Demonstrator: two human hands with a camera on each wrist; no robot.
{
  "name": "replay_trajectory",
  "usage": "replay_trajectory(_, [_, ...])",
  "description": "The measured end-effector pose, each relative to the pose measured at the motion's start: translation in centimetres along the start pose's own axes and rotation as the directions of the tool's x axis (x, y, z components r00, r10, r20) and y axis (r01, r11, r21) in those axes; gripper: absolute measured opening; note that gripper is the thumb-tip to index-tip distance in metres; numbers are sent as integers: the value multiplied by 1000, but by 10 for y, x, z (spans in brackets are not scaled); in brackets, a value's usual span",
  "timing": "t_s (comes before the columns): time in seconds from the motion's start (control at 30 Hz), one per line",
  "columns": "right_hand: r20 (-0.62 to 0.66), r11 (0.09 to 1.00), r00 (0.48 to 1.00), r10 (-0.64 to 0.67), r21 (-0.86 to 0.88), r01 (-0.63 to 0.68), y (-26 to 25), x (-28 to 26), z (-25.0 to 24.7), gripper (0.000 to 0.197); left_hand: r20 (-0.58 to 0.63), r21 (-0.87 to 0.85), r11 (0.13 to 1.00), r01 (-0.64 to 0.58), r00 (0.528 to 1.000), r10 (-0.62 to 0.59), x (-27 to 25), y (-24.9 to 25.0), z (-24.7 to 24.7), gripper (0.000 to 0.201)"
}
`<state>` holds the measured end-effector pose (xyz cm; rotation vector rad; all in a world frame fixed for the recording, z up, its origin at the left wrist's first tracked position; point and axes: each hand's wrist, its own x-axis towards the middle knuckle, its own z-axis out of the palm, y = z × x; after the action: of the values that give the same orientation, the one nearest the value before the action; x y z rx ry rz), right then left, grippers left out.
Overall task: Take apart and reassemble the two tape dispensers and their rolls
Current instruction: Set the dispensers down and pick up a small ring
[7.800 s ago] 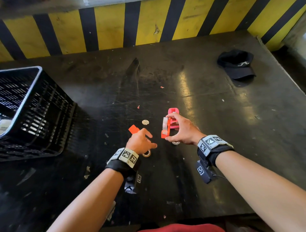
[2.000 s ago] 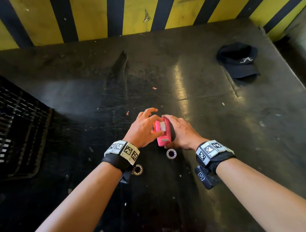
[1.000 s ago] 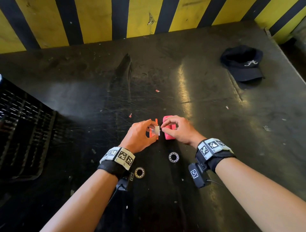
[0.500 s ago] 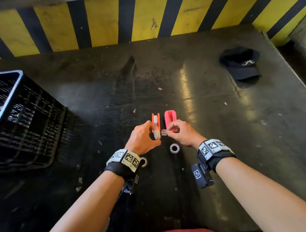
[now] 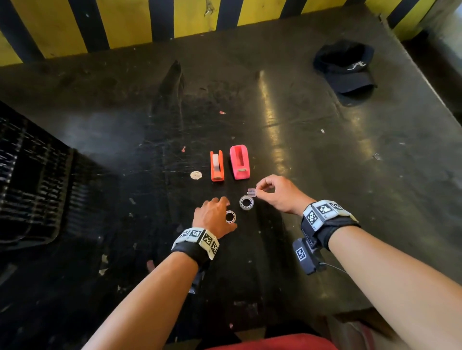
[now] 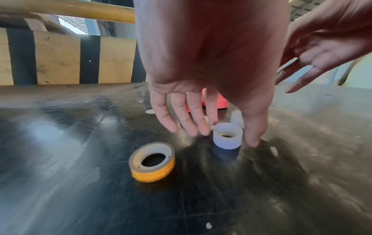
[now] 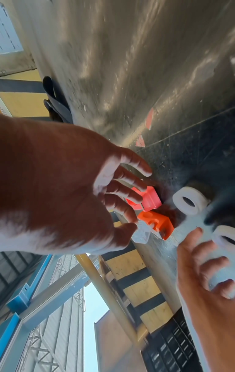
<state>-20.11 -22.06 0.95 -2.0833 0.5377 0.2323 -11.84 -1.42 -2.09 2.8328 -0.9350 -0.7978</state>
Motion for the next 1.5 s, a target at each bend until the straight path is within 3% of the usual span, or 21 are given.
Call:
replay_trajectory(0.2, [-1, 1000, 1000, 24, -4, -24, 8, -9, -10, 15, -31, -8, 984, -178, 984, 178, 16, 22, -9, 62])
replay_trajectory(0.37, [27, 999, 999, 33, 2, -33, 19, -14, -17, 10, -6, -46, 978, -205, 979, 205, 27, 34, -7, 50])
replay_trajectory(0.47, [27, 999, 999, 31, 14, -32, 26, -14, -22, 9, -80, -262, 944, -201, 979, 187, 24, 27, -8, 44])
replay_trajectory(0.57, [25, 998, 999, 30, 45, -32, 29, -12, -25, 12, -139, -535, 824, -185, 982, 131, 14, 24, -21, 43])
replay_trajectory(0.67, [47, 999, 999, 10, 52, -12, 16, -9, -23, 12, -186, -637, 737, -228, 973, 140, 0, 24, -40, 43])
replay_trajectory(0.83, [54, 995, 998, -13, 95, 8, -13, -2, -13, 8, -219, -696, 662, -279, 960, 174, -19, 13, -60, 43])
replay_trajectory(0.97, [50, 993, 999, 16, 120, -22, -32, -7, -6, 16, -218, -717, 631, -296, 955, 200, -27, -1, -72, 41])
replay_trajectory(1.07, [42, 995, 999, 31, 94, -35, -41, -9, 3, 33, -207, -718, 625, -306, 951, 228, -33, -13, -76, 38])
replay_trajectory(1.2, [42, 994, 999, -1, 105, -4, -57, -17, 18, 13, -201, -744, 592, -310, 949, 245, -41, -24, -76, 35])
replay_trajectory(1.33, [39, 990, 999, -15, 139, 10, -61, -19, 32, 19, -215, -749, 587, -307, 951, 222, -44, -32, -70, 38])
replay_trajectory(1.5, [59, 994, 998, -10, 111, 4, -57, -22, 30, 16, -197, -809, 508, -294, 951, 238, -47, -26, -70, 43])
